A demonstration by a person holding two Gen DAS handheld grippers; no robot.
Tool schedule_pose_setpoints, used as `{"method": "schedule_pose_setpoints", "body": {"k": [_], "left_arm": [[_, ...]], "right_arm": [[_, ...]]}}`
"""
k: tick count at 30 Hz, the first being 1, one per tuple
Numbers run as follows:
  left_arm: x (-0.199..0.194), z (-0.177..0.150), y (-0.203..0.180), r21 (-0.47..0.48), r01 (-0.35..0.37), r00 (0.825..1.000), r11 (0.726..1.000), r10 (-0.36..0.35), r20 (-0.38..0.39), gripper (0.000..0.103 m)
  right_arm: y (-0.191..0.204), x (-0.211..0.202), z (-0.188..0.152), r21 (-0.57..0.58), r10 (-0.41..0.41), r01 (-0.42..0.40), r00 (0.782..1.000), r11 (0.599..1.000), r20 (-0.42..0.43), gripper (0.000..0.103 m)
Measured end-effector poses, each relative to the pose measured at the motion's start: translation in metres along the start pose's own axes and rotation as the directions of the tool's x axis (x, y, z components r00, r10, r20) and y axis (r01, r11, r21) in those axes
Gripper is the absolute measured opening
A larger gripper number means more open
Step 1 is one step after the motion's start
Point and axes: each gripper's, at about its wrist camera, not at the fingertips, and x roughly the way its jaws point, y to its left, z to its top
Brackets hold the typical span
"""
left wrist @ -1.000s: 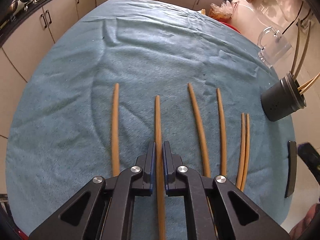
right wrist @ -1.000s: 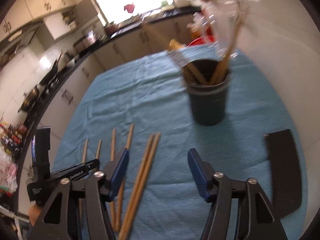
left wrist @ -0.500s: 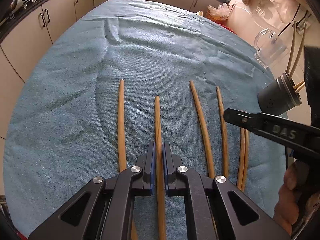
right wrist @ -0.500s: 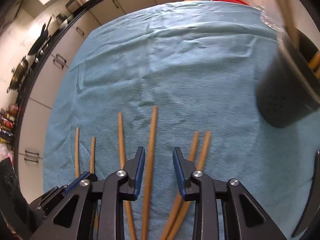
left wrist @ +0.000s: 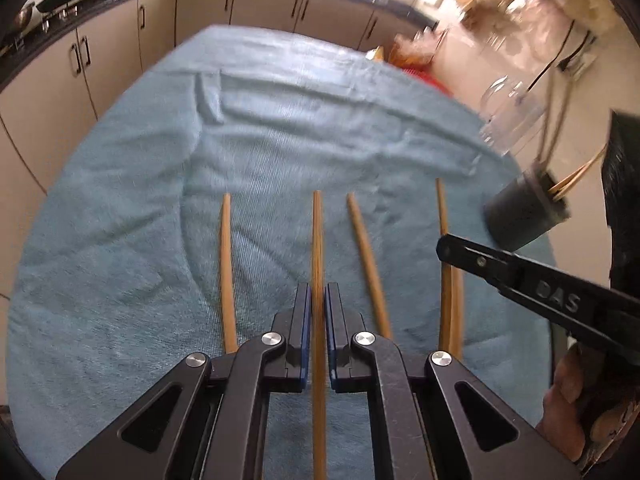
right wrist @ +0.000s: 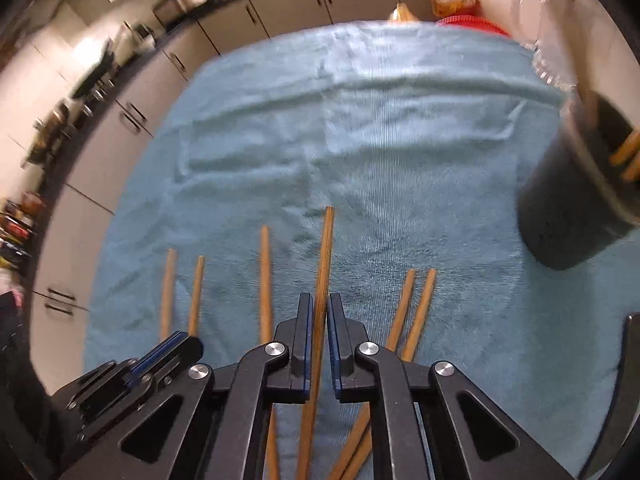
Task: Organize utensils
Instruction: 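Lower and close the left gripper on a chopstick while the right gripper grasps another, then lift the left gripper's chopstick upright toward the black cup while the right gripper carries its own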
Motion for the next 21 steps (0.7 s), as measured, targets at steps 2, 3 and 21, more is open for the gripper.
{"method": "schedule_pose_setpoints", "body": {"k": [2, 3, 21], "left_arm": [[-0.017, 0.000, -0.004, 0.014, 0.001, 0.999, 1.000, -0.002, 0.054, 0.006], [-0.025, 0.000, -0.005, 0.018, 0.002, 0.997, 1.000, -0.004, 0.074, 0.006], [-0.104, -0.012, -0.031, 0.081, 0.005, 0.969, 0.997, -0.026, 0.247, 0.006]], "right_arm": [[0.001, -0.025, -0.006, -0.010, 0.046, -0.045, 0.996, 0.999, 0.071, 0.007], [0.002, -0.035, -0.009, -0.016, 0.057, -0.056, 0.993, 0.998, 0.101, 0.007], [-0.001, -0.160, -0.087, -0.103, 0.139, -0.101, 0.864, 0.990, 0.484, 0.007]]}}
